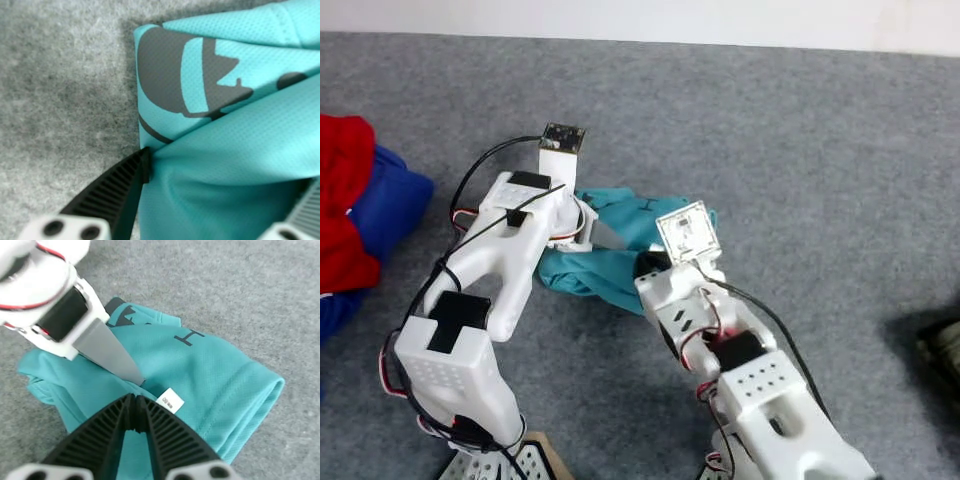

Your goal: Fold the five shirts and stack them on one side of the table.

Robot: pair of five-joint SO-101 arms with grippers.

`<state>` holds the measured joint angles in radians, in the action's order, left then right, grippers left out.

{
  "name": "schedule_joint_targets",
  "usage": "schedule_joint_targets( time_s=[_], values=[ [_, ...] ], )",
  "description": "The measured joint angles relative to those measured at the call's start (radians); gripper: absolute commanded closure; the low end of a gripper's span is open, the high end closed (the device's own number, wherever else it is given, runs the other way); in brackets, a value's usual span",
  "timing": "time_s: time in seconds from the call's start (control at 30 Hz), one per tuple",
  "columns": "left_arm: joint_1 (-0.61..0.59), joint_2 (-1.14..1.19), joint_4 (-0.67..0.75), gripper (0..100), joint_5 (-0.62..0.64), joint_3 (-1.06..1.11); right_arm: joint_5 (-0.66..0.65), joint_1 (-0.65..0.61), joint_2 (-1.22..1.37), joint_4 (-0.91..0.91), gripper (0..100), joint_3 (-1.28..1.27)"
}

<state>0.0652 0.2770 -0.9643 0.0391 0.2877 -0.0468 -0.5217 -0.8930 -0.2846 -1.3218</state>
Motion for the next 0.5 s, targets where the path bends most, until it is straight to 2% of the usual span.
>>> schedule_joint_targets(
  time_s=[0.3, 0.5],
  values=[
    [0.000, 0.006, 0.000, 55, 0.000, 0.000, -0.048, 0.029, 0.261, 0.166, 98.7, 0.071],
    [0.000, 0.006, 0.000, 55, 0.000, 0.000, -0.083, 0.046, 0.371, 0.190, 98.8, 0.149]
  ],
)
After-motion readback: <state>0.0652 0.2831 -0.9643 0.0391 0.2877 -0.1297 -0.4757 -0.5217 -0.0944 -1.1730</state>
